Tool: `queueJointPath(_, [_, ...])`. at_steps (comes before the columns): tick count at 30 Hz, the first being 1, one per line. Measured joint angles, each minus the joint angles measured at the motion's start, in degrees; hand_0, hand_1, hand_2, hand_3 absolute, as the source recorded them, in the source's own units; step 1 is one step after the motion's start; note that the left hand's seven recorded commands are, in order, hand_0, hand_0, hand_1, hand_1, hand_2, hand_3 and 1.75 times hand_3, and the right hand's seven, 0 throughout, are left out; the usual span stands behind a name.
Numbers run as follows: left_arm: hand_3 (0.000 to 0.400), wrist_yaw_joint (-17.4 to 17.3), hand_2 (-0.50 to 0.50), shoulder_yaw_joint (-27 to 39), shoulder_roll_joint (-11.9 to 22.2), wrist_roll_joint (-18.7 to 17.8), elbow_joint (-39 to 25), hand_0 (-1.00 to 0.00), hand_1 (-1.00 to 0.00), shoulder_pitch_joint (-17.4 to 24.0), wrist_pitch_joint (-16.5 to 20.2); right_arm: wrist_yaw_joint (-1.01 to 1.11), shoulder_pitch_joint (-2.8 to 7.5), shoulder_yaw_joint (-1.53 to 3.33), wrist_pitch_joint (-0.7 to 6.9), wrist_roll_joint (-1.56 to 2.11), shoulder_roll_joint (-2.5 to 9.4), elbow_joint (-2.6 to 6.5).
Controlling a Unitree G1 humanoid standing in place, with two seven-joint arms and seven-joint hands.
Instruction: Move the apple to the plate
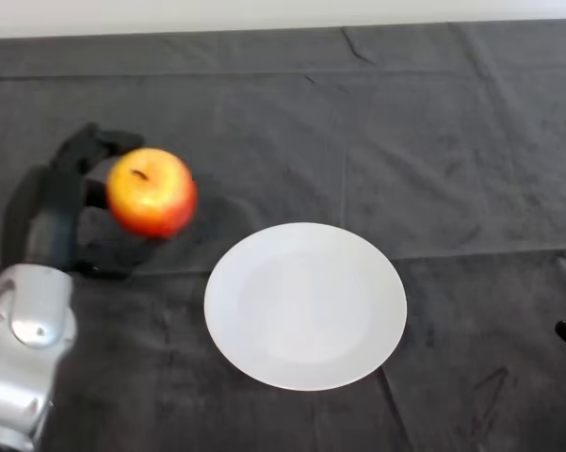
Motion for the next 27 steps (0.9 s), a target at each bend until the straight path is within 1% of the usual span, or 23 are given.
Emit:
queueJointPath(1, [0.4,-0.03,0.0,-0.63,0.02,0.98,-0.72,-1.0,-1.0,0.0,0.03,0.0,0.0,-0.01,0.0,-0.01,0.0,0.0])
queueJointPath(3, [0.4,-0.03,0.0,-1.83,-0.01,1.22,-1.73,-1.0,-1.0,-0.01,0.05,0.0,0.0,-0.04,0.0,-0.03,0.01,0.0])
queueJointPath(4, [0.4,-0.03,0.0,-2.52,-0.11,2.23,-2.19,-1.0,-1.0,-0.02,0.1,0.02,0.0,-0.03,0.0,-0.04,0.01,0.0])
queueJointPath(7, [0.4,-0.02,0.0,-4.51,-0.13,3.94,-2.31,-1.0,-1.0,-0.01,0.44,0.03,0.0,-0.04,-0.01,-0.07,0.01,-0.02])
queueJointPath(13, [0.4,0.42,0.0,-8.66,-0.11,9.85,-2.31,-1.0,-1.0,-0.01,0.54,0.06,0.0,-0.08,-0.01,-0.07,0.01,-0.02])
queueJointPath(15, [0.4,0.53,0.0,-9.81,-0.1,10.72,-2.31,-1.0,-1.0,-0.01,0.67,0.06,0.0,-0.08,-0.01,-0.07,0.01,-0.03])
queueJointPath(16, [0.4,0.68,0.0,-10.45,-0.1,11.88,-2.3,-1.0,-1.0,-0.01,0.89,0.06,0.0,-0.08,-0.01,-0.07,0.01,-0.03])
queueJointPath(19, [0.4,0.79,0.0,-10.91,-0.12,12.52,-2.3,-1.0,-1.0,-0.02,1.58,0.08,0.0,-0.08,-0.01,-0.07,0.01,-0.03])
queueJointPath(21, [0.4,0.99,0.0,-10.94,-0.11,14.28,-2.3,-1.0,-1.0,-0.02,2.03,0.08,0.0,-0.08,-0.01,-0.07,0.01,-0.03])
queueJointPath(25, [0.4,1.83,0.0,-12.57,-0.13,15.17,-2.31,-1.0,-1.0,-0.35,2.56,0.07,0.0,-0.08,-0.01,-0.06,0.01,-0.03])
queueJointPath(27, [0.4,2.36,0.0,-13.29,-0.39,16.59,-2.33,-1.0,-1.0,-0.46,2.54,0.08,0.0,-0.08,-0.01,-0.06,0.01,-0.03])
